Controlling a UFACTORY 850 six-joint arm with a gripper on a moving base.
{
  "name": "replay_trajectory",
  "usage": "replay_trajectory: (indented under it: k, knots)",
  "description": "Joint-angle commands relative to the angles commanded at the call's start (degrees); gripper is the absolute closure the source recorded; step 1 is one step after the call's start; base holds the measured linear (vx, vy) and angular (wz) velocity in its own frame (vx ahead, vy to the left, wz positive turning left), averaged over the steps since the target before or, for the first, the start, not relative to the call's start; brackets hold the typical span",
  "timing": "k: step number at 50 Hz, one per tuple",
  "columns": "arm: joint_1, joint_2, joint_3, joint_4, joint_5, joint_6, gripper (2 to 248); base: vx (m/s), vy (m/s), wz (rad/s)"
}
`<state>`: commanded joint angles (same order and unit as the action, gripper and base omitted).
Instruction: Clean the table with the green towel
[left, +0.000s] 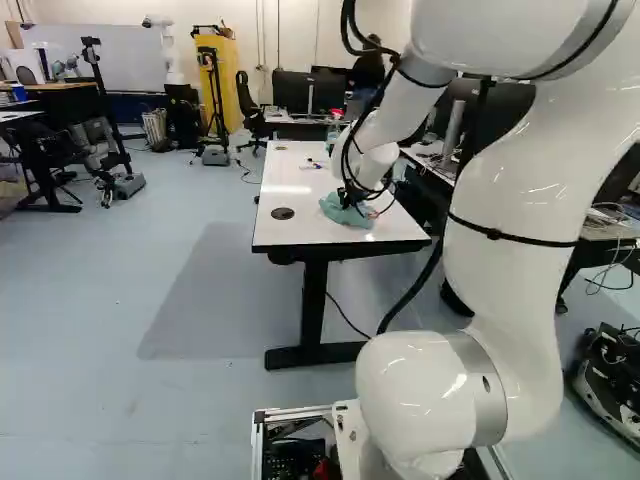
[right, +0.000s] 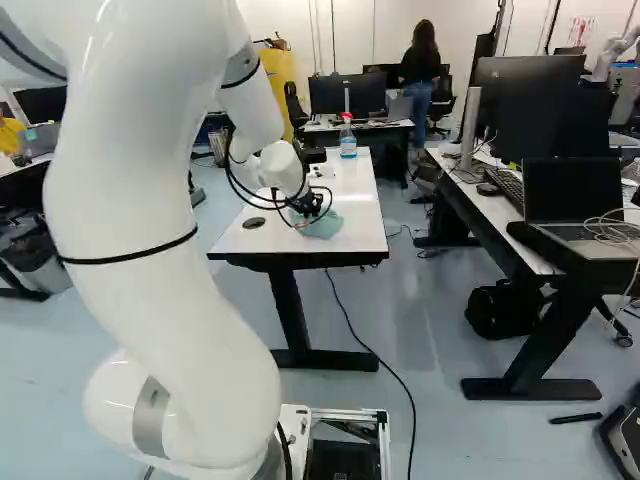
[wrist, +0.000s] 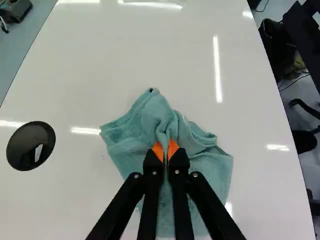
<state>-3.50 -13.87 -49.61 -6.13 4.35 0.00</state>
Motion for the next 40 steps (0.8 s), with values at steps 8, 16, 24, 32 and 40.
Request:
replay_trajectory:
  k: [8, 16, 24, 32, 40]
  knots:
    - [0.3, -2.0, -2.4, 0.0, 0.0, 0.0, 220, 0.000, 0.000, 0.000]
    - [1.0, -3.9, -4.6, 0.0, 0.0, 0.0, 220, 0.000, 0.000, 0.000]
    - [1.9, -5.4, -6.6, 0.0, 0.0, 0.0, 220, 0.000, 0.000, 0.000]
    - [3.1, -6.8, -8.2, 0.0, 0.0, 0.0, 220, 0.000, 0.000, 0.000]
    - [4.3, -7.4, -9.0, 0.0, 0.0, 0.0, 220, 0.000, 0.000, 0.000]
